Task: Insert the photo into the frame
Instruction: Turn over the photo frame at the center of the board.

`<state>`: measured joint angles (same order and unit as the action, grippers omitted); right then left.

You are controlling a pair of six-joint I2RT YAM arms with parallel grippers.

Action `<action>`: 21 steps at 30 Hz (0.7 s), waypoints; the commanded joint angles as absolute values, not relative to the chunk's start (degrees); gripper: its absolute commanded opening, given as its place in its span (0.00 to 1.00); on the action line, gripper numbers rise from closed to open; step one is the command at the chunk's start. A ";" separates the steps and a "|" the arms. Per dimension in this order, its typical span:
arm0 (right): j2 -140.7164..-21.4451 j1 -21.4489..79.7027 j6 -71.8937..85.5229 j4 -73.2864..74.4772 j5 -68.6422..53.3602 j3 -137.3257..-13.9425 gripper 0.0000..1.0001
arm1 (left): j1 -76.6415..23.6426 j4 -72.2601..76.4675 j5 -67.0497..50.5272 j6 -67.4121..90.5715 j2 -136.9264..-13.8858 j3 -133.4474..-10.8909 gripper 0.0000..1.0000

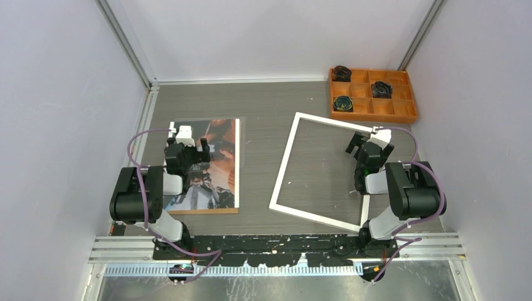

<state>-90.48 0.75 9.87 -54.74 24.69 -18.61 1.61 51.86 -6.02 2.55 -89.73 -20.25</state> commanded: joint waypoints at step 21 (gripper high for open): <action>-71.55 1.78 27.93 -7.66 40.30 -42.04 1.00 | 4.27 22.13 -9.81 4.23 -80.25 -35.48 1.00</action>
